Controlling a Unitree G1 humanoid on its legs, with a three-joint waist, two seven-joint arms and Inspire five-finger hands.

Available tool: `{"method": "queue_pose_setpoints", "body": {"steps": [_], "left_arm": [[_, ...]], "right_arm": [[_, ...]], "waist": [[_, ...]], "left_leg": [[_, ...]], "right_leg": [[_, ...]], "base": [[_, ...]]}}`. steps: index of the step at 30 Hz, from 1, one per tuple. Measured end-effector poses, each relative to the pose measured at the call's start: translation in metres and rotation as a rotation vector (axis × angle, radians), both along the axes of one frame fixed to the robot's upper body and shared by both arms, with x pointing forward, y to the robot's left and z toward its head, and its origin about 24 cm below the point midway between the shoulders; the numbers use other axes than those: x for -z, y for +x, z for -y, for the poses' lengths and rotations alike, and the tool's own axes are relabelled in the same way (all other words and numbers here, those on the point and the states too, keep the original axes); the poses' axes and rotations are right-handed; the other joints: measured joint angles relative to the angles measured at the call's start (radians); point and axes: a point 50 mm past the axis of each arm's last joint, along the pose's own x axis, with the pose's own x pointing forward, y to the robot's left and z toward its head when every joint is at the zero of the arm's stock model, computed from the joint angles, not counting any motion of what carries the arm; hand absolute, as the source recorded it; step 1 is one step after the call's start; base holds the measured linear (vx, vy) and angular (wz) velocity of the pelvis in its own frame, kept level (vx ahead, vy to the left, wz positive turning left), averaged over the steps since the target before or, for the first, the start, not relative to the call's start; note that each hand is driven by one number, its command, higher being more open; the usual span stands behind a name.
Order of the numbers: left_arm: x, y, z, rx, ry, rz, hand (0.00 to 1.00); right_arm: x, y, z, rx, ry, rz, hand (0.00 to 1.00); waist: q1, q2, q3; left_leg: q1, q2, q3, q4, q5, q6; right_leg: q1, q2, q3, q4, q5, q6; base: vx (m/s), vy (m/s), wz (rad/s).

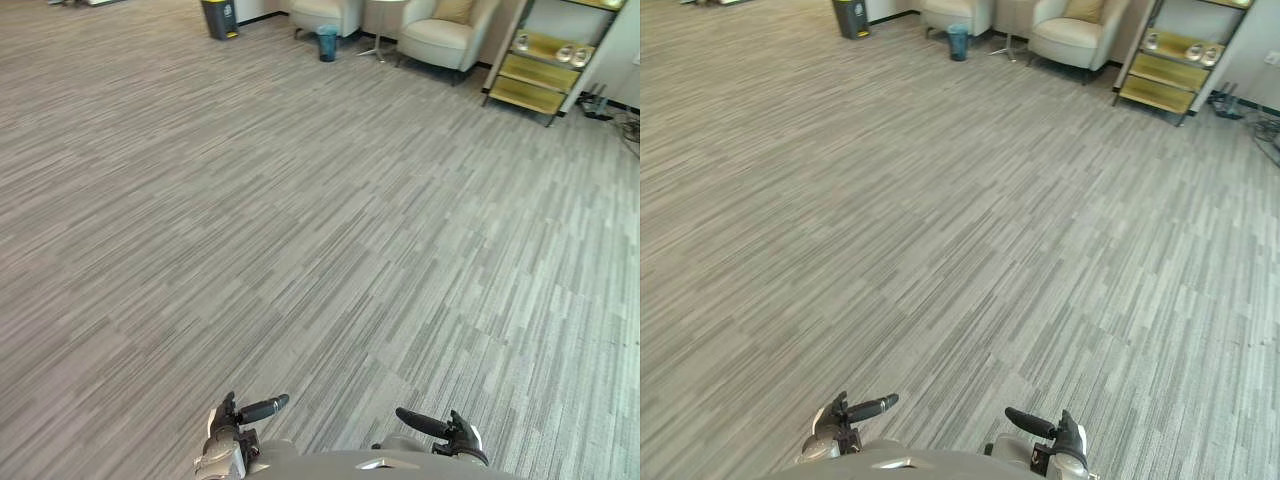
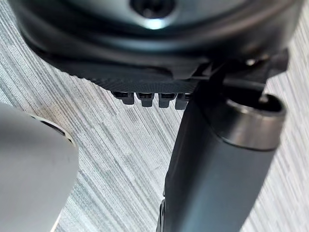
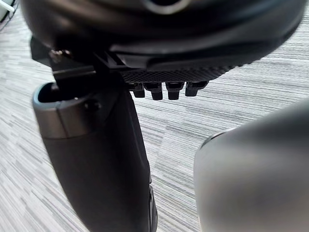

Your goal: Pick up cushions and gather them together orderly.

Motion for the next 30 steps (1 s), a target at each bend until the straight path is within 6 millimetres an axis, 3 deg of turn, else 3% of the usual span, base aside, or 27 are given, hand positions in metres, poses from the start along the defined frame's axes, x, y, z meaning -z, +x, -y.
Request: {"method": "queue_pose_setpoints", "body": {"steps": [1, 2, 3, 4, 6, 7, 8, 9, 10, 11, 12, 14, 15, 16, 17, 18, 19, 20, 21, 22, 24, 25, 26, 27, 28, 29, 30], "left_arm": [[0.0, 0.0, 0.0, 0.014, 0.004, -0.003, 1.0], [0.001, -0.002, -0.004, 0.041, 0.014, -0.018, 1.0], [0.002, -0.003, -0.001, 0.048, 0.007, -0.029, 1.0], [0.002, -0.003, 0.0, 0.05, 0.003, -0.03, 1.0], [0.002, 0.003, 0.014, 0.081, -0.021, -0.017, 1.0], [0.002, 0.004, 0.014, 0.08, -0.021, -0.015, 1.0], [0.001, 0.006, 0.012, 0.063, -0.018, -0.006, 1.0], [0.0, 0.007, 0.012, 0.062, -0.016, -0.001, 1.0], [-0.003, 0.011, 0.008, 0.036, -0.006, 0.028, 1.0], [-0.004, 0.013, 0.007, 0.036, -0.001, 0.04, 1.0], [-0.006, 0.017, 0.004, 0.041, 0.012, 0.061, 1.0], [-0.01, 0.022, 0.002, 0.044, 0.022, 0.095, 1.0], [-0.012, 0.025, 0.002, 0.043, 0.024, 0.109, 1.0], [-0.012, 0.025, 0.002, 0.043, 0.024, 0.109, 1.0], [-0.012, 0.026, 0.003, 0.04, 0.024, 0.116, 1.0], [-0.012, 0.026, 0.002, 0.038, 0.025, 0.119, 1.0], [-0.013, 0.027, 0.002, 0.031, 0.023, 0.121, 1.0], [-0.013, 0.027, 0.0, 0.025, 0.023, 0.127, 1.0], [-0.014, 0.028, -0.004, 0.027, 0.034, 0.129, 1.0], [-0.014, 0.029, -0.007, 0.028, 0.039, 0.129, 1.0], [-0.014, 0.028, -0.011, 0.032, 0.049, 0.122, 1.0], [-0.014, 0.028, -0.01, 0.046, 0.052, 0.118, 1.0], [-0.014, 0.027, -0.01, 0.051, 0.052, 0.114, 1.0], [-0.013, 0.027, -0.011, 0.076, 0.06, 0.1, 1.0], [-0.012, 0.026, -0.013, 0.086, 0.063, 0.083, 1.0], [-0.01, 0.023, -0.013, 0.108, 0.068, 0.056, 1.0], [-0.008, 0.021, -0.012, 0.13, 0.07, 0.042, 1.0]], "right_arm": [[0.0, 0.001, 0.0, 0.0, 0.001, 0.003, 1.0], [0.001, 0.0, -0.003, 0.001, 0.009, -0.003, 1.0], [0.001, 0.004, 0.0, 0.012, 0.01, -0.001, 1.0], [0.001, 0.004, 0.001, 0.012, 0.007, -0.003, 1.0], [-0.001, 0.005, 0.009, 0.04, -0.01, 0.007, 1.0], [-0.001, 0.004, 0.01, 0.044, -0.01, 0.007, 1.0], [0.0, 0.001, 0.01, 0.041, -0.012, 0.0, 1.0], [-0.001, 0.001, 0.01, 0.037, -0.014, 0.001, 1.0], [0.0, -0.001, 0.009, 0.038, -0.014, -0.002, 1.0], [0.0, -0.001, 0.008, 0.042, -0.01, -0.003, 1.0], [0.001, -0.001, 0.005, 0.048, 0.0, -0.003, 1.0], [0.001, 0.002, 0.0, 0.047, 0.012, 0.006, 1.0], [0.001, 0.003, -0.001, 0.05, 0.014, 0.007, 1.0], [0.001, 0.003, -0.002, 0.05, 0.014, 0.007, 1.0], [0.001, 0.003, -0.003, 0.051, 0.018, 0.004, 1.0], [0.001, 0.002, -0.004, 0.052, 0.019, -0.001, 1.0], [0.002, 0.001, -0.004, 0.053, 0.019, -0.008, 1.0], [0.003, 0.0, -0.008, 0.053, 0.03, -0.02, 1.0], [0.005, 0.0, -0.013, 0.05, 0.046, -0.025, 1.0], [0.005, 0.0, -0.017, 0.05, 0.056, -0.027, 1.0], [0.007, -0.007, -0.018, 0.055, 0.064, -0.045, 1.0], [0.007, -0.008, -0.017, 0.058, 0.064, -0.048, 1.0], [0.007, -0.009, -0.017, 0.058, 0.063, -0.049, 1.0], [0.007, -0.008, -0.015, 0.049, 0.056, -0.047, 1.0], [0.007, -0.008, -0.015, 0.041, 0.055, -0.044, 1.0], [0.006, -0.006, -0.011, 0.048, 0.051, -0.037, 1.0], [0.004, -0.004, -0.008, 0.044, 0.038, -0.025, 1.0]], "waist": [[-0.003, 0.0, 0.001], [-0.009, -0.016, 0.0], [-0.014, 0.011, 0.001], [-0.014, 0.019, 0.002], [-0.023, 0.054, 0.017], [-0.027, 0.057, 0.018], [-0.032, 0.056, 0.032], [-0.03, 0.059, 0.037], [-0.025, 0.061, 0.047], [-0.024, 0.056, 0.049], [-0.02, 0.042, 0.054], [-0.014, 0.03, 0.058], [-0.002, 0.027, 0.06], [0.0, 0.027, 0.06], [0.011, 0.024, 0.064], [0.013, 0.022, 0.065], [0.022, 0.017, 0.065], [0.034, -0.005, 0.058], [0.029, -0.029, 0.056], [0.025, -0.04, 0.055], [0.026, -0.056, 0.044], [0.026, -0.058, 0.044], [0.025, -0.06, 0.045], [0.018, -0.065, 0.052], [0.007, -0.064, 0.066], [-0.005, -0.066, 0.066], [-0.018, -0.059, 0.063]], "left_leg": [[0.009, 0.005, 0.005, -0.007, 0.0, 0.0], [0.03, -0.005, 0.002, -0.014, 0.001, -0.011], [0.05, 0.025, -0.021, -0.01, 0.009, -0.02], [0.052, 0.031, -0.028, -0.005, 0.017, -0.03], [0.026, 0.053, -0.074, 0.103, 0.095, -0.089], [0.004, 0.057, -0.089, 0.168, 0.116, -0.09], [-0.095, 0.073, -0.138, 0.406, 0.212, -0.085], [-0.143, 0.088, -0.155, 0.515, 0.232, -0.096], [-0.283, 0.122, -0.156, 0.798, 0.18, -0.088], [-0.316, 0.122, -0.154, 0.831, 0.166, -0.09], [-0.373, 0.113, -0.139, 0.823, 0.139, -0.084], [-0.446, 0.089, -0.088, 0.665, 0.088, -0.068], [-0.47, 0.052, -0.078, 0.481, 0.086, -0.064], [-0.473, 0.046, -0.078, 0.454, 0.088, -0.064], [-0.485, -0.005, -0.089, 0.184, 0.131, -0.068], [-0.486, -0.026, -0.102, 0.08, 0.173, -0.07], [-0.482, -0.035, -0.107, 0.045, 0.24, -0.07], [-0.458, -0.06, -0.099, 0.041, 0.335, -0.056], [-0.461, -0.077, -0.098, 0.07, 0.327, -0.033], [-0.464, -0.085, -0.093, 0.103, 0.3, -0.01], [-0.456, -0.09, -0.076, 0.184, 0.224, 0.002], [-0.422, -0.091, -0.069, 0.203, 0.177, 0.01], [-0.408, -0.092, -0.068, 0.203, 0.164, 0.007], [-0.344, -0.1, -0.07, 0.19, 0.114, 0.011], [-0.286, -0.109, -0.073, 0.178, 0.087, 0.016], [-0.222, -0.111, -0.077, 0.163, 0.063, 0.017], [-0.15, -0.105, -0.08, 0.124, 0.049, 0.017]], "right_leg": [[-0.016, 0.01, 0.004, -0.041, 0.026, -0.003], [-0.015, 0.02, 0.013, -0.161, 0.229, -0.061], [0.004, 0.046, 0.005, -0.152, 0.21, -0.08], [0.01, 0.052, 0.005, -0.153, 0.206, -0.085], [0.066, 0.072, -0.005, -0.181, 0.167, -0.107], [0.085, 0.074, -0.009, -0.195, 0.16, -0.109], [0.157, 0.082, -0.017, -0.244, 0.148, -0.114], [0.195, 0.088, -0.019, -0.27, 0.147, -0.116], [0.306, 0.117, -0.019, -0.351, 0.138, -0.129], [0.335, 0.12, -0.02, -0.371, 0.136, -0.131], [0.381, 0.123, -0.016, -0.405, 0.13, -0.131], [0.434, 0.131, 0.01, -0.453, 0.127, -0.126], [0.462, 0.131, 0.037, -0.48, 0.123, -0.12], [0.463, 0.131, 0.04, -0.483, 0.123, -0.119], [0.501, 0.127, 0.073, -0.519, 0.11, -0.109], [0.516, 0.125, 0.085, -0.533, 0.099, -0.102], [0.527, 0.119, 0.104, -0.538, 0.086, -0.094], [0.552, 0.093, 0.149, -0.546, 0.062, -0.075], [0.557, 0.07, 0.165, -0.54, 0.058, -0.069], [0.553, 0.056, 0.179, -0.518, 0.06, -0.065], [0.526, 0.04, 0.224, -0.389, 0.064, -0.058], [0.482, 0.036, 0.226, -0.233, 0.081, -0.029], [0.461, 0.036, 0.224, -0.173, 0.093, -0.008], [0.348, 0.01, 0.209, 0.105, 0.207, 0.106], [0.277, -0.028, 0.175, 0.286, 0.276, 0.1], [0.224, -0.069, 0.112, 0.388, 0.213, 0.027], [0.175, -0.099, 0.036, 0.403, 0.157, -0.008]], "base": [[0.53, -0.22, -0.32], [0.46, -0.233, -0.27], [0.46, -0.246, -0.24], [0.36, -0.23, -0.21], [0.39, -0.262, -0.05], [0.49, -0.329, 0.14], [0.44, -0.291, 0.16], [0.4, -0.26, 0.13], [0.31, -0.19, 0.04], [0.27, -0.16, -0.03], [0.26, -0.122, -0.17], [0.28, -0.074, -0.39], [0.26, 0.0, -0.41], [0.44, 0.069, -0.63], [0.4, 0.098, -0.49], [0.51, 0.155, -0.63], [0.51, 0.157, -0.71], [0.64, 0.175, -0.73], [0.56, 0.137, -0.61], [0.53, 0.132, -0.25], [0.53, 0.141, -0.12], [0.42, 0.105, -0.07], [0.61, 0.109, -0.13], [0.5, 0.084, -0.04], [0.58, 0.066, 0.0], [0.38, -0.005, 0.09], [0.57, -0.041, 0.07]]}}
